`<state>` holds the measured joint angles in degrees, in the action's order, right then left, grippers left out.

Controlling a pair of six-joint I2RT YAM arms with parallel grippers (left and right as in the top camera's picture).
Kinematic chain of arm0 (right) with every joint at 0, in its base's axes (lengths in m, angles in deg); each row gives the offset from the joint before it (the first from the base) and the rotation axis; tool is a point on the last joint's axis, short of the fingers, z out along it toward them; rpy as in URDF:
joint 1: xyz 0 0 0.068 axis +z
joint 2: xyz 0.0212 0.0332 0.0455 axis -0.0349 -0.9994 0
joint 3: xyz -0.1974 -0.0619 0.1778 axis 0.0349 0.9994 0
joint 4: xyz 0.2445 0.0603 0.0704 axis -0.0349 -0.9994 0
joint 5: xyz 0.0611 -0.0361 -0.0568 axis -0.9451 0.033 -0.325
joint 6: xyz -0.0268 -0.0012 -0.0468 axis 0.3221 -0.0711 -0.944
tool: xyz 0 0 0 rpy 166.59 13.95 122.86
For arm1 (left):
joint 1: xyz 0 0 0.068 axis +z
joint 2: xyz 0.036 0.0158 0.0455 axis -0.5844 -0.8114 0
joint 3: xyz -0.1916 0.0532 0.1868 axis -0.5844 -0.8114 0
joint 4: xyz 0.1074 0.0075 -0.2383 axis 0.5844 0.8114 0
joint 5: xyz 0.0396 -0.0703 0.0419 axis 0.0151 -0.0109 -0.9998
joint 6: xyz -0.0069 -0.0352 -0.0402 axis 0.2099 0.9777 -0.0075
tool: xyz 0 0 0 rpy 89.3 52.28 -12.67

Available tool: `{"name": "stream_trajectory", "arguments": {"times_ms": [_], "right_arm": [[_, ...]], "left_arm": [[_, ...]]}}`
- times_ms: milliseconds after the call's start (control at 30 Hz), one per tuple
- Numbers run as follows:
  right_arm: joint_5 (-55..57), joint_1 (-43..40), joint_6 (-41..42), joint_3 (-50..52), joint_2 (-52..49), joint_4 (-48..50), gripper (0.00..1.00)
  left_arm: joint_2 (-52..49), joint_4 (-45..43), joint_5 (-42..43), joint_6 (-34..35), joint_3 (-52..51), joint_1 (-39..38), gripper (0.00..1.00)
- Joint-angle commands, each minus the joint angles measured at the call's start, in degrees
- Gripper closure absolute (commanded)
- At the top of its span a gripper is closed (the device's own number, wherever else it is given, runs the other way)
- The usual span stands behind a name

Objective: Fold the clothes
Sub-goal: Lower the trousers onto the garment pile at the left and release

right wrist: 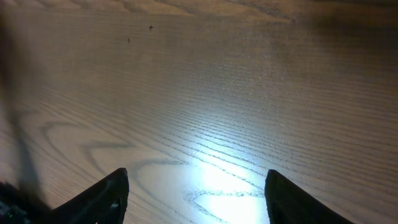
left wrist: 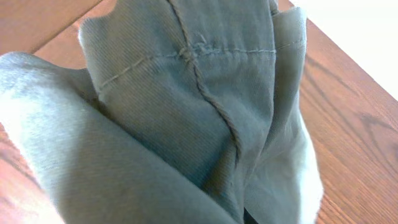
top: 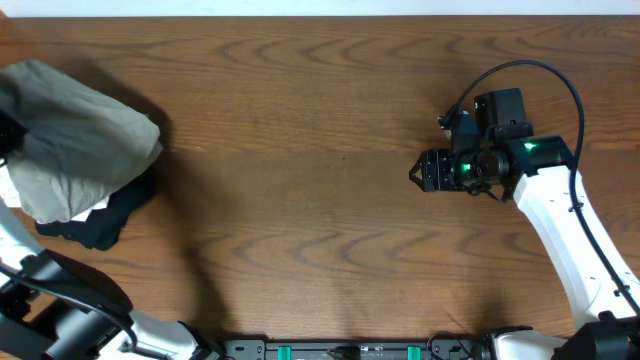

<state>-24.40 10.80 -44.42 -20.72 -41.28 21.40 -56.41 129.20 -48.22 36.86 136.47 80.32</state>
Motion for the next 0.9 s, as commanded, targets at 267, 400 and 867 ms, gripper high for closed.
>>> {"name": "stream_trajectory", "arguments": {"times_ms": [267, 400, 867], "right_arm": [[0.20, -0.55, -0.17, 0.17, 0.44, -0.20, 0.32], [0.20, -0.55, -0.17, 0.17, 0.44, -0.39, 0.32], [0.55, -0.55, -0.20, 0.17, 0.44, -0.66, 0.31]], "left_arm": [[-3.21, 0.98, 0.26, 3.65, 1.64, 6.75, 0.43], [-3.54, 2.58, -3.19, 9.38, 1.57, 9.29, 0.02], [-1.36, -2.12, 26.56, 9.42, 1.60, 14.05, 0.02]]}}
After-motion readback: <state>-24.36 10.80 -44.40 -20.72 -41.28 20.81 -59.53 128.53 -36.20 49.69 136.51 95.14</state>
